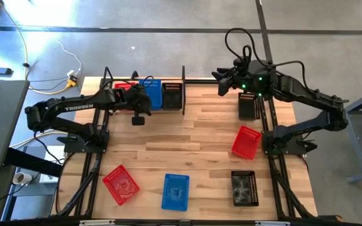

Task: Stack baskets on shelf by color
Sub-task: Stack the top blue bin on the other blue bin, then stack the right red bin on the other red bin

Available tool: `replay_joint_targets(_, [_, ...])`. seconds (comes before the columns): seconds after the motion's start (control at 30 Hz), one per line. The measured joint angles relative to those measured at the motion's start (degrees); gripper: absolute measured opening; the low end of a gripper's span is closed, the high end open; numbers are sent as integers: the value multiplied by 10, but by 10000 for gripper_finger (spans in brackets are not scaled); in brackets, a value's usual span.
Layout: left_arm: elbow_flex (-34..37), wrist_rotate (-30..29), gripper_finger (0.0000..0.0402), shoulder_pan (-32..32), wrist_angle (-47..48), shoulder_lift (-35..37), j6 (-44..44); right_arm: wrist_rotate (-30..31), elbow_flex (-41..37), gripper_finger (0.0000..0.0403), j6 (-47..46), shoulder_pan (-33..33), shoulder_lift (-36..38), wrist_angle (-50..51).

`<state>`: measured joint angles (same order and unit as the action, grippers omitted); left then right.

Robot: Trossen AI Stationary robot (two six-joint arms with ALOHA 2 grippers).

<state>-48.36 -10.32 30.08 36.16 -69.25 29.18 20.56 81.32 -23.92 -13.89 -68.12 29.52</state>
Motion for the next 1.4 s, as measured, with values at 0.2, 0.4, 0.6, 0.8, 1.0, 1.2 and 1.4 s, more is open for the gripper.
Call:
replay_joint_targets(0.2, [0, -6, 35, 16, 4, 0, 13, 0, 0, 134, 0, 0, 0, 0])
replay_joint_targets(0.4, [0, -7, 68, 19, 14, 0, 30, 0, 0, 134, -6, 0, 0, 0])
replay_joint_targets(0.6, [0, -7, 106, 19, 14, 0, 4, 0, 0, 134, -7, 0, 0, 0])
replay_joint_targets(0.8, [-32, -8, 135, 19, 42, 0, -40, -24, 0, 134, -17, 0, 0, 6])
replay_joint_targets(1.0, [-78, -5, 138, 18, 109, 0, -53, -55, 0, 134, -54, 0, 0, 55])
replay_joint_targets(1.2, [-95, 54, 136, 16, 142, 16, -101, -111, 0, 134, -120, 15, -1, 168])
replay_joint_targets(1.4, [-95, 97, 136, -11, 141, 52, -181, -90, 0, 134, -242, 61, -1, 307])
